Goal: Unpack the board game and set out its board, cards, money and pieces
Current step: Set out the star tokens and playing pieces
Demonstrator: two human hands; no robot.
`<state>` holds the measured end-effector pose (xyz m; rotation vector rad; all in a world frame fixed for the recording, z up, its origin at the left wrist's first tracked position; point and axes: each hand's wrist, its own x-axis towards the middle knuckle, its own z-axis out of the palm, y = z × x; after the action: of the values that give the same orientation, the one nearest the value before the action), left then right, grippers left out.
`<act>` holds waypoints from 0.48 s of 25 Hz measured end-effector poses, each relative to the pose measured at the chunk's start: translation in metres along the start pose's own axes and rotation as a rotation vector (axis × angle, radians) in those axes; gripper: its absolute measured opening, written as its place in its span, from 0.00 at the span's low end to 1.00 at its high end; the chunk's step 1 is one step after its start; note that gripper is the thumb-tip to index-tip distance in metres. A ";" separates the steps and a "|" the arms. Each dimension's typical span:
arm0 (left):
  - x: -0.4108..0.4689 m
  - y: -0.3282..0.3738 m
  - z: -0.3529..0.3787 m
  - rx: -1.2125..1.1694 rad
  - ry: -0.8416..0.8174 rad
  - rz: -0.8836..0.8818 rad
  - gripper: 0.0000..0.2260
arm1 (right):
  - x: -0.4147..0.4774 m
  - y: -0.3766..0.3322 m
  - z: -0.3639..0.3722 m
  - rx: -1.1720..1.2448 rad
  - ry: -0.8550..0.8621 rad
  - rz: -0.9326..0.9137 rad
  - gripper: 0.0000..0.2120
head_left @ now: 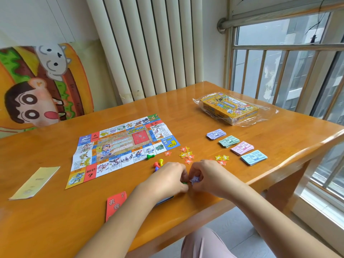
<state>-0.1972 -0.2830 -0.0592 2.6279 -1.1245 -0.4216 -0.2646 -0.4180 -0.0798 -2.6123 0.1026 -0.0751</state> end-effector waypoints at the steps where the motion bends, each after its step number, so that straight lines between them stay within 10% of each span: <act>1: 0.000 0.000 0.000 0.001 0.001 -0.005 0.05 | 0.000 -0.001 0.000 0.006 -0.003 -0.005 0.12; 12: 0.020 0.015 -0.007 0.021 0.082 0.145 0.13 | -0.015 0.061 -0.047 -0.229 0.250 0.212 0.19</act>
<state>-0.1915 -0.3067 -0.0512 2.5345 -1.2877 -0.2718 -0.2862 -0.4931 -0.0705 -2.7899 0.5024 -0.3324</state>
